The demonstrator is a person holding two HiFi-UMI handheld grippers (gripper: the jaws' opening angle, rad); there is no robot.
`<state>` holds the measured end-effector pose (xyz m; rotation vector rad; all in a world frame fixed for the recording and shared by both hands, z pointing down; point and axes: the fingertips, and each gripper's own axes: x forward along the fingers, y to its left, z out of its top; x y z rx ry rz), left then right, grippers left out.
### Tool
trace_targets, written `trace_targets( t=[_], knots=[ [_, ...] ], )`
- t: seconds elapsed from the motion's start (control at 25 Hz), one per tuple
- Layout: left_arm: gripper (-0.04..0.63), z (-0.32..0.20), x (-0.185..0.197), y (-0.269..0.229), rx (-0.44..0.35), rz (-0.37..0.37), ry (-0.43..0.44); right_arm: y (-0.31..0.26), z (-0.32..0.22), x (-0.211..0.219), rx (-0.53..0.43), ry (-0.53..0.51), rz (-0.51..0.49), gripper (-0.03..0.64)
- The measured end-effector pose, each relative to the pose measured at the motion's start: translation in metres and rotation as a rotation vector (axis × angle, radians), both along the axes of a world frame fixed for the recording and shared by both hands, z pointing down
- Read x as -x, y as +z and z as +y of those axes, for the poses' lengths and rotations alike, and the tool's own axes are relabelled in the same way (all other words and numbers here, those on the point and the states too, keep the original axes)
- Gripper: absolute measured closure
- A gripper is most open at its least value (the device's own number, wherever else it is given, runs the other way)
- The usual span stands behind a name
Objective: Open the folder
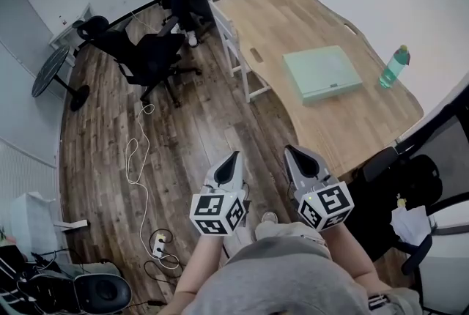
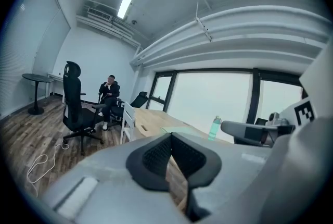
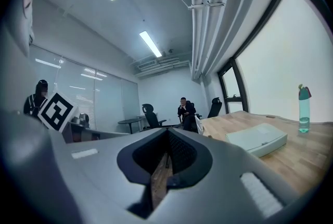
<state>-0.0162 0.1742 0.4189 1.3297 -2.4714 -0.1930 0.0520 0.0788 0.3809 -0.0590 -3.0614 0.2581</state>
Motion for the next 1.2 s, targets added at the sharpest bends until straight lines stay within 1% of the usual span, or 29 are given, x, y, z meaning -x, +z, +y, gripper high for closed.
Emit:
trace_targets(
  t=[0.2,0.32,0.52,0.8,1.04,1.2],
  knots=[
    [0.592,-0.035,0.022,0.001,0.005,-0.025,0.044,0.005,-0.025,0.026,-0.007,0.014,0.004,0.617],
    [0.592,-0.054,0.030,0.007,0.009,-0.017,0.072,0.007,-0.039,0.036,-0.013,0.026,0.010,0.617],
    [0.592,-0.093,0.039,0.016,0.023,0.000,0.157,0.012,-0.067,0.042,-0.002,0.087,0.023,0.617],
    [0.592,-0.155,0.057,0.020,0.050,-0.025,0.321,0.014,-0.112,0.058,-0.004,0.198,0.030,0.617],
    [0.592,-0.210,0.079,0.032,0.066,-0.014,0.466,0.023,-0.157,0.075,0.016,0.325,0.042,0.617],
    [0.591,-0.250,0.097,0.041,0.090,-0.011,0.576,0.030,-0.187,0.089,0.032,0.423,0.052,0.617]
  ],
)
